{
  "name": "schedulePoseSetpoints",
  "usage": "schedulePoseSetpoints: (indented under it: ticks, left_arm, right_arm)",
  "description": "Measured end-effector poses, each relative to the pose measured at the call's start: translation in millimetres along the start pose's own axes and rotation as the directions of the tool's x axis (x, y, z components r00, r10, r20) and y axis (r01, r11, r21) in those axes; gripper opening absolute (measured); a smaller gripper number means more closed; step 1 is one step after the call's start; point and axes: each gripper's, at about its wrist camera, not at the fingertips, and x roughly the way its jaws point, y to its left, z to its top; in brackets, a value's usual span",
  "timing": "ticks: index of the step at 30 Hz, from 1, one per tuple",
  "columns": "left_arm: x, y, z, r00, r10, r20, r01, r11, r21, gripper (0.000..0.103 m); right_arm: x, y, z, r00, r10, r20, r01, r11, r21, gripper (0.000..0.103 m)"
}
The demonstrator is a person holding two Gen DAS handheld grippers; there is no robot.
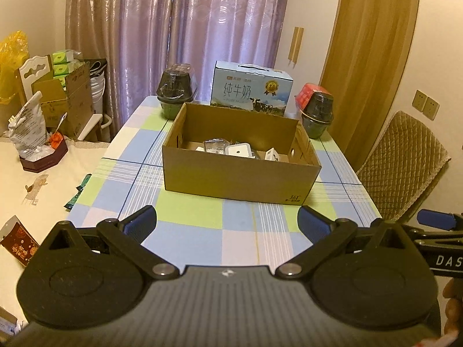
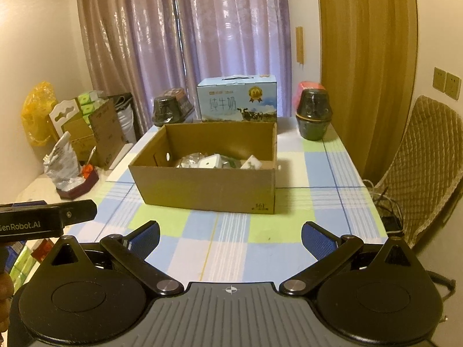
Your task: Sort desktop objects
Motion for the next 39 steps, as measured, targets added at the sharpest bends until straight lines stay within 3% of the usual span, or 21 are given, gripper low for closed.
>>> schedulePoseSetpoints:
  ticks: [39]
  left_arm:
    - [1.0, -6.6, -5.4, 1.000, -0.002, 0.004, 0.002, 1.000, 0.010, 0.102]
  right_arm:
    - [-2.8, -3.3, -7.3, 1.000, -0.011, -0.009, 0.011, 1.000, 0.021, 0.101]
